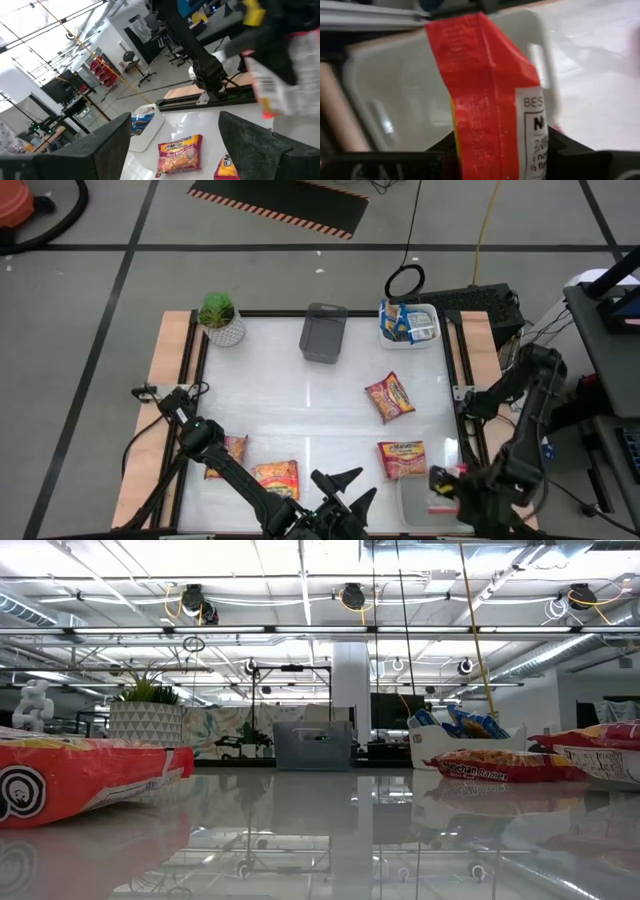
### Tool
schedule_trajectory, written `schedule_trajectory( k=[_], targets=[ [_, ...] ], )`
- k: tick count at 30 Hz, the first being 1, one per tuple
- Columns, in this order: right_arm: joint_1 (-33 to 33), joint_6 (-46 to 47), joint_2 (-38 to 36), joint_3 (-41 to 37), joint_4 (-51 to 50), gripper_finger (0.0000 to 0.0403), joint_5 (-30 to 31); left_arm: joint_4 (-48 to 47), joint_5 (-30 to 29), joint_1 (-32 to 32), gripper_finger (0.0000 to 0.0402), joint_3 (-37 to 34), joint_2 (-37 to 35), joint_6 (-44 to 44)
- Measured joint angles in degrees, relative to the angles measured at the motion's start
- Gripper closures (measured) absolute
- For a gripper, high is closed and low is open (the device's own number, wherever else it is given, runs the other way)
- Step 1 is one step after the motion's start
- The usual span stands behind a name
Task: Sort Maruchan noodles
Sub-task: Put the top orange noodle pack into the gray bin
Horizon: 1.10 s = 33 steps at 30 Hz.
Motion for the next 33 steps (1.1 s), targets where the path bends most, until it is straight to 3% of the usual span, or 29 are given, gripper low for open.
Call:
schedule_trajectory(
  k=[10,33],
  targets=[
    [7.54,2.54,6.18,0.02,-2.17,0.0294,1.24,-2.8,0.13,0.16,0.0101,0.0,0.02,-3.11],
    [7.44,2.9,5.88,1.07,-4.21,0.0294,-4.45,-8.76,1.73,0.86,0.0101,0.0,0.17,-9.9]
  ],
)
